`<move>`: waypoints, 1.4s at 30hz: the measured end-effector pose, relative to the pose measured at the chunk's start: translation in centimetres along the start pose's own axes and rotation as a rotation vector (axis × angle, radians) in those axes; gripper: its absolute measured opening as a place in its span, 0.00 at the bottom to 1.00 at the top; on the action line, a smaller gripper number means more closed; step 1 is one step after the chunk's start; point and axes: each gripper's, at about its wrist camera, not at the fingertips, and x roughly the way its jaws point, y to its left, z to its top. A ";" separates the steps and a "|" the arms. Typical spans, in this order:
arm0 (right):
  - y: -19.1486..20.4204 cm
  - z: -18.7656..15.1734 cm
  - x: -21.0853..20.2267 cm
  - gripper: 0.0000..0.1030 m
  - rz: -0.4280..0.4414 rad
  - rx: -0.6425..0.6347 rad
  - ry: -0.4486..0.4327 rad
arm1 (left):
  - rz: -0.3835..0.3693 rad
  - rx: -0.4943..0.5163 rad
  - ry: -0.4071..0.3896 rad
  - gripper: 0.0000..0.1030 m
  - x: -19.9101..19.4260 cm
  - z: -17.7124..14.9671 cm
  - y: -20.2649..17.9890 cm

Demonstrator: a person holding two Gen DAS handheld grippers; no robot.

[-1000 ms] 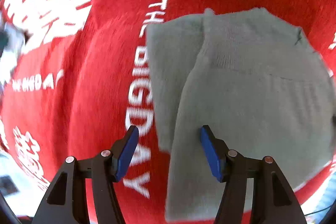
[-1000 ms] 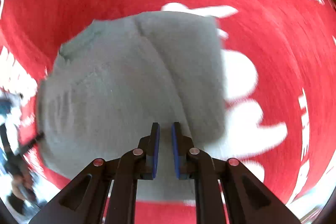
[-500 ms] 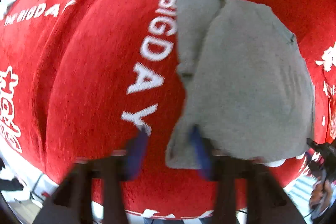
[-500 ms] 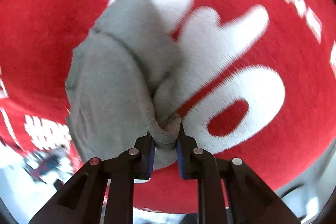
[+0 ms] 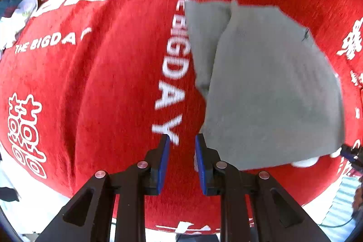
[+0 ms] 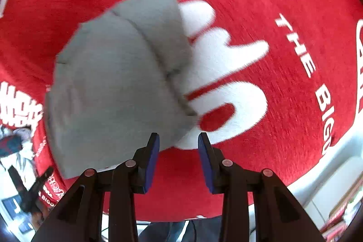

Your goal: Fold small clothes

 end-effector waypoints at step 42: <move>15.5 -2.2 6.7 0.80 0.186 -0.157 0.086 | 0.109 -0.077 -0.155 0.99 -0.5 6.6 0.4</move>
